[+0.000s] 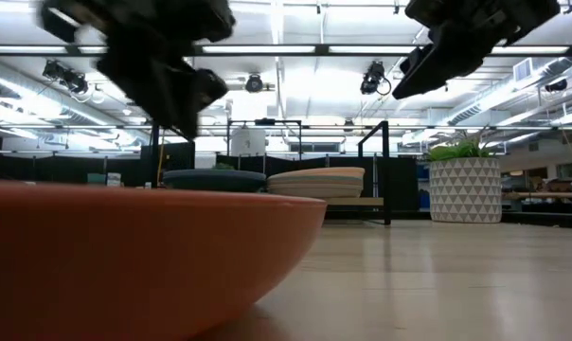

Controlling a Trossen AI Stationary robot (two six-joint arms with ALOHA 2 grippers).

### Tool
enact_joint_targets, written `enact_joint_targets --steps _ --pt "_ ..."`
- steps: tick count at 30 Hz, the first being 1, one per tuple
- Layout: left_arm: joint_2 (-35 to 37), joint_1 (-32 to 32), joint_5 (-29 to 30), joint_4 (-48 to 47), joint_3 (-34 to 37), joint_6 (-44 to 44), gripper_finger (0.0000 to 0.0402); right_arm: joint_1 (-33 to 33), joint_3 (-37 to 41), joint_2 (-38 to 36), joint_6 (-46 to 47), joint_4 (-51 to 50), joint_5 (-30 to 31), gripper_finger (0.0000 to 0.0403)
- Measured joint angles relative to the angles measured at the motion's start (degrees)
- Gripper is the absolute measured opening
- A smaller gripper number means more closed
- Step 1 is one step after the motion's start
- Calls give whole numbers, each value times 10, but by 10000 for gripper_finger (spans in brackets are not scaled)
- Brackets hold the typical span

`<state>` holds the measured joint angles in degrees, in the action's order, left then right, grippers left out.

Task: Place and stack plates onto a shelf
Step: Stack the orange plate on top of the stacked plates on the shelf

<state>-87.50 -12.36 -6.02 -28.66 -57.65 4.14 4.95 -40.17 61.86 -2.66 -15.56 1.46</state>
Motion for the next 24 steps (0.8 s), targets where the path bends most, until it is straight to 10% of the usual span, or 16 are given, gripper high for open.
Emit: enact_joint_targets --steps 12,24 --pt "-20 -144 138 17 -1 -390 155 -5 12 0 -20 55 4 122" --pt "-109 -155 117 78 0 -471 155 -4 13 9 1 56 -10 122"
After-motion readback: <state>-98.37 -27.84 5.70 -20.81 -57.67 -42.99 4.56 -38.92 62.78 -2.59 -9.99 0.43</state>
